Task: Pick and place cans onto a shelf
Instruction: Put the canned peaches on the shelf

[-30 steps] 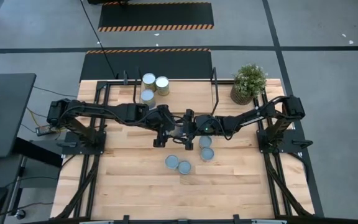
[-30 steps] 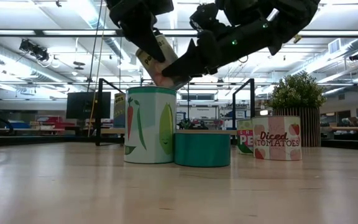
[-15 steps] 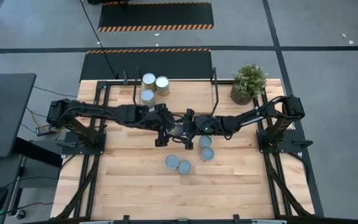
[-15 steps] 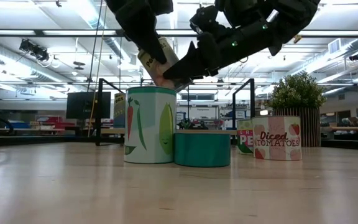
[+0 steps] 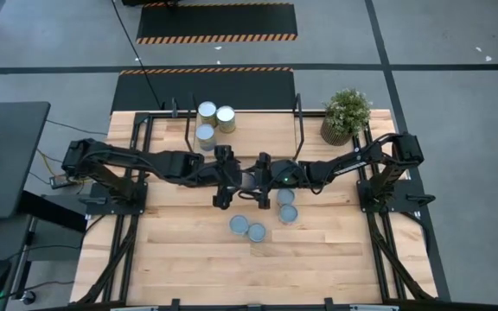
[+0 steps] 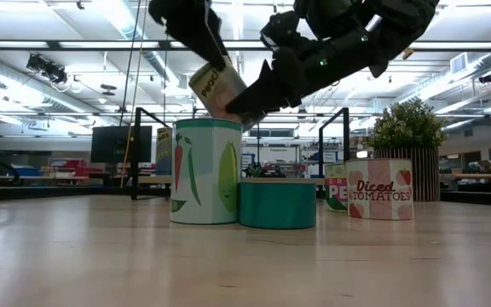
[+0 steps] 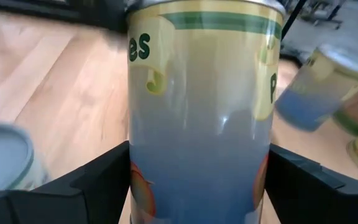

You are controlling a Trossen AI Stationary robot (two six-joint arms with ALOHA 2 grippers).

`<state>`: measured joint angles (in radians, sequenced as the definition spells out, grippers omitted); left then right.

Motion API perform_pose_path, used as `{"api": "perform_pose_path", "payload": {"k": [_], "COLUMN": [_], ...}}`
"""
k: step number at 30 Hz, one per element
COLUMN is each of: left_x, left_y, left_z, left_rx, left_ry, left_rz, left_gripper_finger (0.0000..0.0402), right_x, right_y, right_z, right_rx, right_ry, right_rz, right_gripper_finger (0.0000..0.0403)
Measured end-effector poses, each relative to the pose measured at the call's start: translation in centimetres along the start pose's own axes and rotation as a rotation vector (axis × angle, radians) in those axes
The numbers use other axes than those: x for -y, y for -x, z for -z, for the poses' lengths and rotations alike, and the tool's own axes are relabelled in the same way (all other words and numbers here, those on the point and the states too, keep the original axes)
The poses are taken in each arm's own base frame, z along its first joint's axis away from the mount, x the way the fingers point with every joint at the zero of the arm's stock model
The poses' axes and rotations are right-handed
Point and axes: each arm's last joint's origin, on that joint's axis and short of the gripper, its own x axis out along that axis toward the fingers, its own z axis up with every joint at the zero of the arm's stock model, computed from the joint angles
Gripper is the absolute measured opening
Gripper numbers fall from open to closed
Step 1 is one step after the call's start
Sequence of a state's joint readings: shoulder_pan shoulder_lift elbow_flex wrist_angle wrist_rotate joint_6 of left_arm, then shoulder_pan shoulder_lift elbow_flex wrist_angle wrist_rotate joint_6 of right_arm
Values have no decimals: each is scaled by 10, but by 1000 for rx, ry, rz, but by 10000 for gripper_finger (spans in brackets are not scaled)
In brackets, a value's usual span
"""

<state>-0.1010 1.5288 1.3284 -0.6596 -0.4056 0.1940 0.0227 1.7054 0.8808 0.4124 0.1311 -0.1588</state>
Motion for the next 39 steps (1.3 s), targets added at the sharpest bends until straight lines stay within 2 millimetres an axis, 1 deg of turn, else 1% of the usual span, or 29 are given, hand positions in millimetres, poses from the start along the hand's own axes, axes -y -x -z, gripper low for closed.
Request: {"api": "perform_pose_path", "payload": {"k": [4,7,10,13,18,22,25,29,32,34,39], "left_x": [0,-1,0,0,11,16,15,12,9,9,10], "left_y": [12,20,22,23,10,3,4,8,12,11,10], "left_z": [-8,-7,3,14,36,53,50,40,37,37,36], "left_rx": [17,-37,-144,-247,-318,-310,-190,-27,21,22,36], "left_ry": [1,17,31,56,53,56,101,147,167,154,155], "left_rz": [-4,8,26,14,12,-10,-14,-27,-27,-28,-26], "left_gripper_finger": [398,398,398,398,398,398,398,398,398,398,398], "right_x": [-2,-3,-2,-2,-5,-8,-7,-6,-8,-8,-7], "right_y": [0,0,1,2,11,22,27,24,20,17,17], "right_z": [6,10,13,12,2,-8,-14,-20,-21,-19,-21], "right_rx": [-54,-92,-132,-135,-107,-88,-55,22,62,70,94], "right_ry": [6,8,14,14,24,52,50,41,35,34,30], "right_rz": [-23,-23,-3,4,-13,-27,-24,-18,-32,-39,-42], "right_gripper_finger": [326,326,326,326,326,326,326,326,326,326,326]}}
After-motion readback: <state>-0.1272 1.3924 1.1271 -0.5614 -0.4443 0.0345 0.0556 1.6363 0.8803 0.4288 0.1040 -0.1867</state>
